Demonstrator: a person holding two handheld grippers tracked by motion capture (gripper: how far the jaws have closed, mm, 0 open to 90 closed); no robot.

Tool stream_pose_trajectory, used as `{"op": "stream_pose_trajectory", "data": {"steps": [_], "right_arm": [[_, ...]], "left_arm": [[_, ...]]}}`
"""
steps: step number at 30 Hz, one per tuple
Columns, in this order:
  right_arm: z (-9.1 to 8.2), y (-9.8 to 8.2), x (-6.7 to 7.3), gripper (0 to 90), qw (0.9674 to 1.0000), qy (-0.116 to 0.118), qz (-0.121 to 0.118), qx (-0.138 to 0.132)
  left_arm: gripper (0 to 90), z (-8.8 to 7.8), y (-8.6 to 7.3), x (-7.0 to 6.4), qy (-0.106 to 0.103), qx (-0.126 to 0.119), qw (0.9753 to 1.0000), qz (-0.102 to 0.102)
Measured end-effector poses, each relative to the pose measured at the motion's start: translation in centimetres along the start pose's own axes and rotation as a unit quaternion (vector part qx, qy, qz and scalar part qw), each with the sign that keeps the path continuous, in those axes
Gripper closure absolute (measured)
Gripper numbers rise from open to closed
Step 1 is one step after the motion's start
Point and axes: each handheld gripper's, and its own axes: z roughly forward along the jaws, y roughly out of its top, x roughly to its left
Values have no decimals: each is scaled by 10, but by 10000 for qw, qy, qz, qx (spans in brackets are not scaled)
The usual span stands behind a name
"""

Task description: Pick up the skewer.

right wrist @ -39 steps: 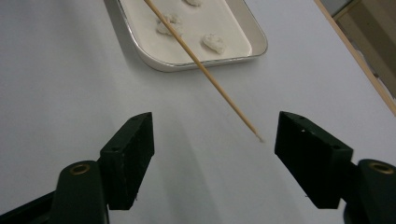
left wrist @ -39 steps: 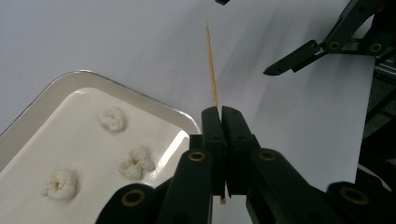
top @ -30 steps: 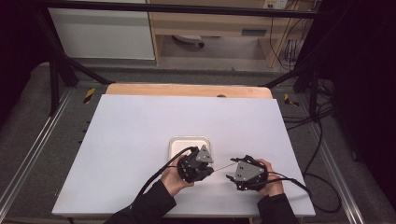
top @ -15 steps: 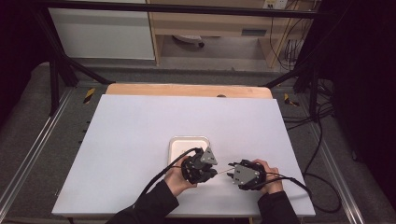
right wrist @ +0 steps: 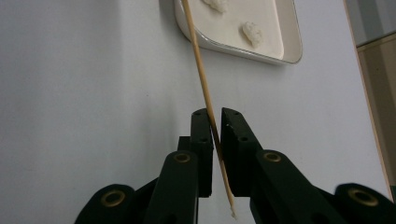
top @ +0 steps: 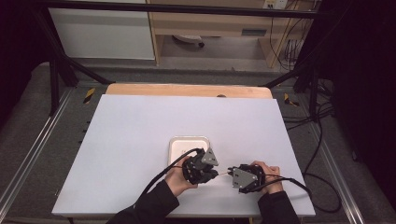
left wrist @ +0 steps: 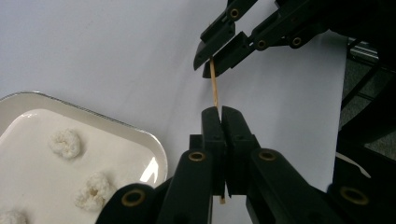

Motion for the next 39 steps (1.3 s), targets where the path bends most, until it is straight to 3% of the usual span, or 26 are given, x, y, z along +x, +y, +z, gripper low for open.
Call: {"op": "stream_pose_trajectory", "data": {"steps": [6,11,13,14,15,20,24,31,39], "right_arm": [[0,3,3,884,9993,37,-353,96],[-1,5,5,892,9989,62,-440,163],[-1,6,5,892,9984,67,-510,224],[0,7,6,892,9978,56,-569,334],[1,8,6,892,9977,69,-577,362],[3,9,6,891,9966,30,-655,505],[4,10,5,891,9960,23,-694,569],[5,13,5,892,9943,47,-823,670],[4,13,5,891,9935,34,-894,702]], "left_arm": [[886,-1,1,3,2,46,10000,-29],[864,-1,2,7,0,131,9999,-44],[817,-1,3,8,120,216,9997,-14],[723,-1,4,8,179,232,9996,-4],[690,0,4,8,183,298,9994,-11],[623,5,8,7,386,735,9965,96],[637,12,11,6,410,1064,9933,183],[774,25,16,5,334,1468,9884,191],[857,29,15,2,245,1660,9852,355]]}}
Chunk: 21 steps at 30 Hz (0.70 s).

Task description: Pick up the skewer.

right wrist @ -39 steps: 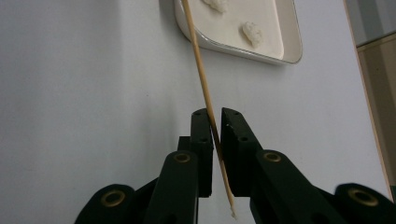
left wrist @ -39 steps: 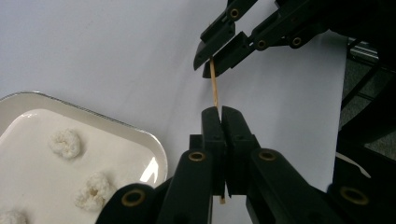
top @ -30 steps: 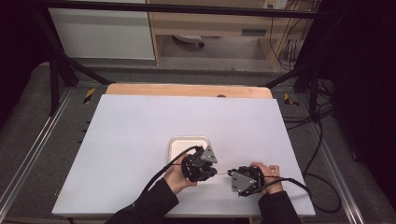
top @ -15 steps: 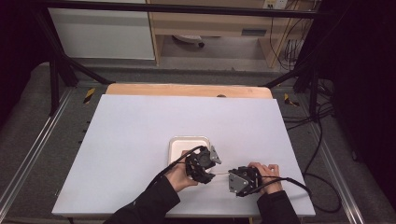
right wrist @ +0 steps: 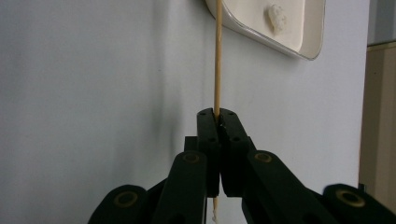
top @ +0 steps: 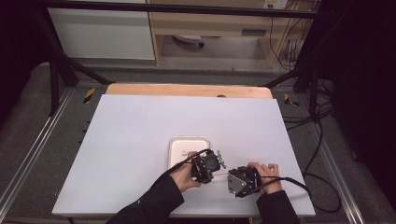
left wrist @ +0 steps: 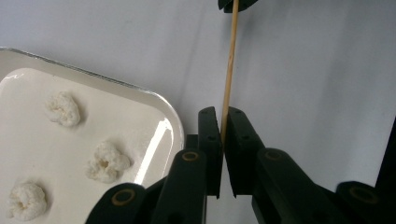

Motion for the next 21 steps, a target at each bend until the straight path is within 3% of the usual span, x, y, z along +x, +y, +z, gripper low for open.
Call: {"op": "stream_pose_trajectory", "data": {"steps": [8,11,14,16,17,21], "right_arm": [[0,2,-1,884,10000,-16,-16,-9],[0,2,-2,864,10000,25,63,-67],[-3,0,-4,788,9990,55,416,-122],[-5,-6,-6,662,9964,18,814,-242],[-5,-6,-6,662,9964,18,814,-242],[-8,-15,-8,529,9892,-86,1393,-456]], "left_arm": [[885,-1,-2,-3,23,-9,9997,225],[886,-2,-5,-5,33,-126,9997,193],[886,-6,-10,-2,109,-128,9996,210],[886,-7,-15,0,143,-194,9996,123],[886,-8,-18,1,167,-221,9996,98],[886,-13,-29,7,257,-292,9992,-16]]}}
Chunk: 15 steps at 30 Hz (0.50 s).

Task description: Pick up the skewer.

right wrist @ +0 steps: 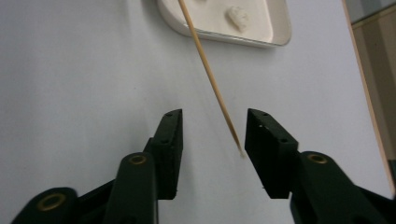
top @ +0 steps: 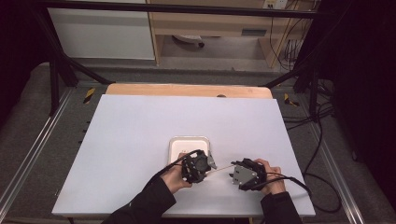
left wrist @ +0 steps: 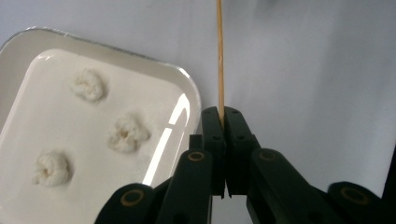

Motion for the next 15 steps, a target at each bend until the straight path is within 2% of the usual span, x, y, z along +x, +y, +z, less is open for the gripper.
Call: {"op": "stream_pose_trajectory", "data": {"steps": [1,4,7,9,12,15], "right_arm": [[-1,-2,-1,490,9999,-37,151,-70],[-2,-8,-4,416,9983,-85,558,-171],[-4,-14,-6,366,9945,-138,998,-276],[-4,-19,-8,337,9906,-150,1309,-375],[-5,-26,-10,304,9827,-107,1781,-499],[-5,-32,-12,271,9739,-56,2198,-571]], "left_arm": [[886,-1,-3,0,-65,-56,9999,-89],[886,-5,-11,3,68,-189,9997,-143],[886,-9,-21,4,136,-351,9990,-250],[886,-12,-29,6,170,-475,9982,-326],[885,-16,-41,8,222,-697,9960,-507],[885,-20,-56,10,271,-964,9923,-731]]}}
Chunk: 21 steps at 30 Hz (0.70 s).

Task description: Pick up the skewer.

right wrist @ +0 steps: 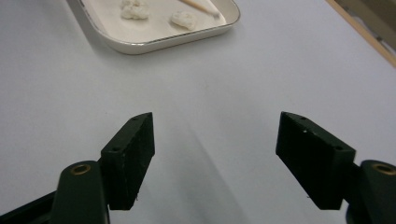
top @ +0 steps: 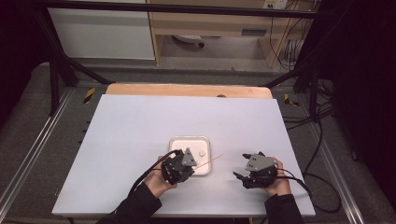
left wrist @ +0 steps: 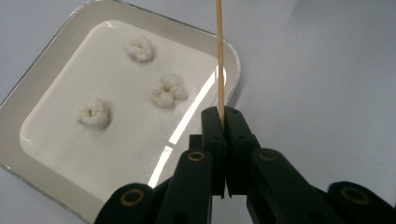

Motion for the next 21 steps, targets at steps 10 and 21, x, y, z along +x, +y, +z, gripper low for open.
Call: {"op": "stream_pose_trajectory", "data": {"steps": [10,21], "right_arm": [[3,-3,-4,146,9930,237,1156,-79],[19,16,-6,53,9800,395,1946,-116]], "left_arm": [[885,-21,-40,8,353,-719,9949,-621],[885,-31,-68,11,494,-1276,9850,-1047]]}}
